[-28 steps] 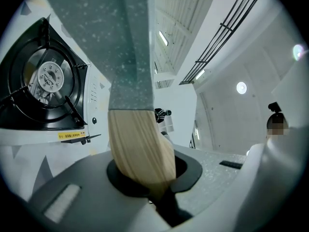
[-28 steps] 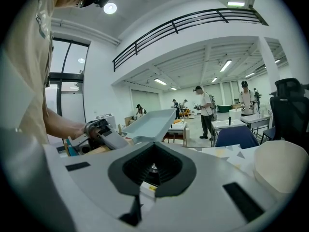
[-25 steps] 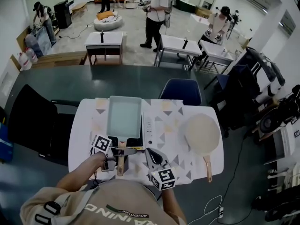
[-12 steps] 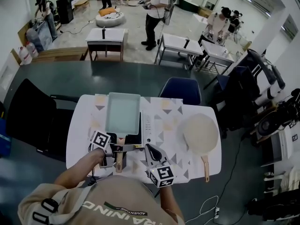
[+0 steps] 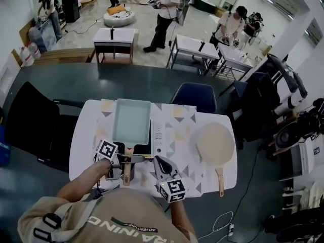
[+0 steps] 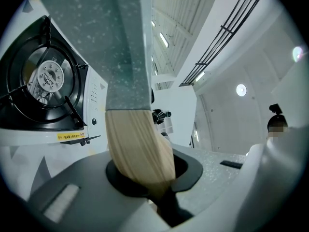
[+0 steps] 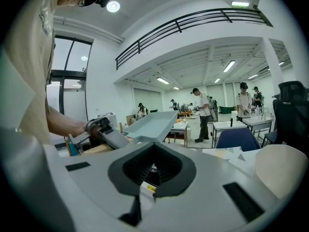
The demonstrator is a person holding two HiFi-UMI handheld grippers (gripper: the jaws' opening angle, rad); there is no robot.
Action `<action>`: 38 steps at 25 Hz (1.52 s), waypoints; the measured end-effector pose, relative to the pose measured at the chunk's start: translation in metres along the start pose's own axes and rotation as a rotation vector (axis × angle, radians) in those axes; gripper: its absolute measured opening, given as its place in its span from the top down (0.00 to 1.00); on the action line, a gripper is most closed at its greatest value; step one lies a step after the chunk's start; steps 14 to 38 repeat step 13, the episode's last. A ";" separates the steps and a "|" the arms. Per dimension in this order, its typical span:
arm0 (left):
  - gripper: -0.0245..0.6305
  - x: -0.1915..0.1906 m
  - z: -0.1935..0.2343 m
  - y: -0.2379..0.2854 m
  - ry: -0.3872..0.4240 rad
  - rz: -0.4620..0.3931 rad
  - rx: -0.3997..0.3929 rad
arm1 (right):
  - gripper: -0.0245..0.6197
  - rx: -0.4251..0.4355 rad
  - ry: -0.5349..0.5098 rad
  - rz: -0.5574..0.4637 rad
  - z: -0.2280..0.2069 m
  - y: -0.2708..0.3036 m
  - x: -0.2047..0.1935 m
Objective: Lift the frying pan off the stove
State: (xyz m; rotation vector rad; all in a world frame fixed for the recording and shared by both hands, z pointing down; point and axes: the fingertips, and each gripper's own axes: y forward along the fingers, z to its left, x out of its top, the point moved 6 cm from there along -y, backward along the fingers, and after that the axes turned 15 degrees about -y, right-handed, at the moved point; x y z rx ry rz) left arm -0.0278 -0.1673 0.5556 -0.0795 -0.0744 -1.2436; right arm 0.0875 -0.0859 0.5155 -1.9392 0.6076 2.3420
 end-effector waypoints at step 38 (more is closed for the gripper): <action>0.89 -0.005 0.010 0.004 -0.042 0.000 -0.010 | 0.97 -0.018 -0.010 0.016 0.000 -0.008 -0.008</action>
